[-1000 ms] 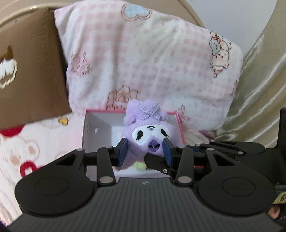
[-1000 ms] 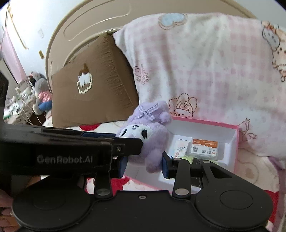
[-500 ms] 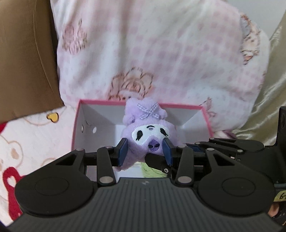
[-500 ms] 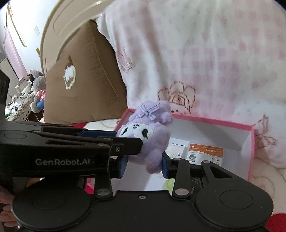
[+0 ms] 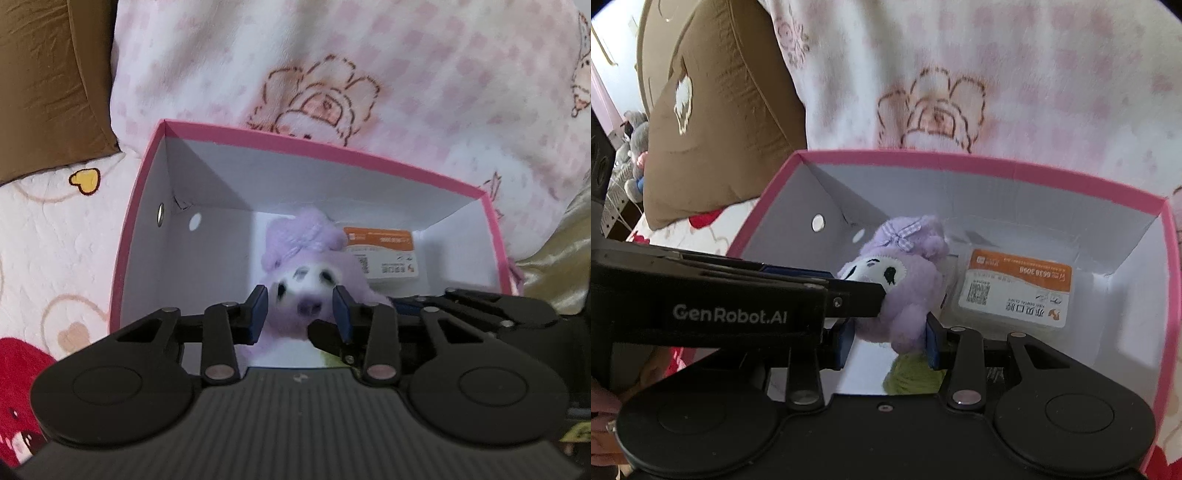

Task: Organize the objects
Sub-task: 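Lower the plush toy into the pink box and open the left tool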

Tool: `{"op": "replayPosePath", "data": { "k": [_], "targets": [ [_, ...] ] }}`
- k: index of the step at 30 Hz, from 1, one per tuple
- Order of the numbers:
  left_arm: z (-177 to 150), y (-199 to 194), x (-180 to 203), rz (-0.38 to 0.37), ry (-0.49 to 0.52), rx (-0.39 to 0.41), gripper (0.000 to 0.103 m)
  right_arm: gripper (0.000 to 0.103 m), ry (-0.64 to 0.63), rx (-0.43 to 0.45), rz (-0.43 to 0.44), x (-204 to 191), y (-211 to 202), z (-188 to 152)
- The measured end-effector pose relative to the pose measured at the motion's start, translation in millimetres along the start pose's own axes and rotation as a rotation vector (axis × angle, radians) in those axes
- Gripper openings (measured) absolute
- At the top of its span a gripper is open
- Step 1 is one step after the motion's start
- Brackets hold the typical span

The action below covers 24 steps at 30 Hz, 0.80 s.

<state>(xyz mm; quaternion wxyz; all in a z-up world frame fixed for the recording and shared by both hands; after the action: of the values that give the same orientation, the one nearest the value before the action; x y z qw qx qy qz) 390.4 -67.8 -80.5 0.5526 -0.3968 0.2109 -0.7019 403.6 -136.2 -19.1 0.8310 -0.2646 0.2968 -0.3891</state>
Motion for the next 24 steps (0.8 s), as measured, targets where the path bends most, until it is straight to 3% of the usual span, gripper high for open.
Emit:
{"op": "replayPosePath", "data": {
  "k": [1, 3, 5, 10, 13, 19, 21, 24],
  "targets": [
    [0, 2, -1, -0.003, -0.003, -0.002, 0.036, 0.046, -0.010, 0.001, 0.004, -1, -2, 0],
    [-2, 6, 0, -0.019, -0.022, -0.010, 0.036, 0.058, -0.013, -0.004, 0.022, -2, -3, -1],
    [-4, 10, 2, -0.017, -0.034, -0.016, 0.036, 0.059, -0.019, -0.003, 0.007, -2, -3, -2],
    [-7, 6, 6, 0.017, -0.027, 0.010, 0.036, 0.027, -0.075, -0.010, -0.097, 0, -1, -6],
    [-7, -2, 5, 0.030, -0.020, 0.010, 0.037, 0.026, -0.042, -0.007, -0.141, 6, 0, -6],
    [-10, -38, 9, 0.029, 0.025, -0.033, 0.039, 0.036, 0.008, 0.032, -0.099, 5, -22, -9],
    [-5, -57, 14, 0.027, 0.073, -0.022, 0.040, 0.045, -0.008, 0.048, -0.066, -3, -39, -7],
    [7, -88, 24, 0.019, 0.161, -0.006, 0.040, 0.047, -0.016, 0.073, -0.026, -14, -70, -3]
  ]
}}
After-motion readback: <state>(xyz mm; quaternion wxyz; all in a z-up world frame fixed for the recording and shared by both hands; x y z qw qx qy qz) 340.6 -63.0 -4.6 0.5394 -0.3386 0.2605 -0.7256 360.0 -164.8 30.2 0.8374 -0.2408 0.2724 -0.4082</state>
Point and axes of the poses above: each gripper's, at about its wrist camera, not at the fingertips, and y roughly the way its jaws point, x to its right, z to its top, the point moved 6 cm from there along y, roughly the way its jaws point, and after that the axes turned 10 degrees about x, right-handed, at the moved point
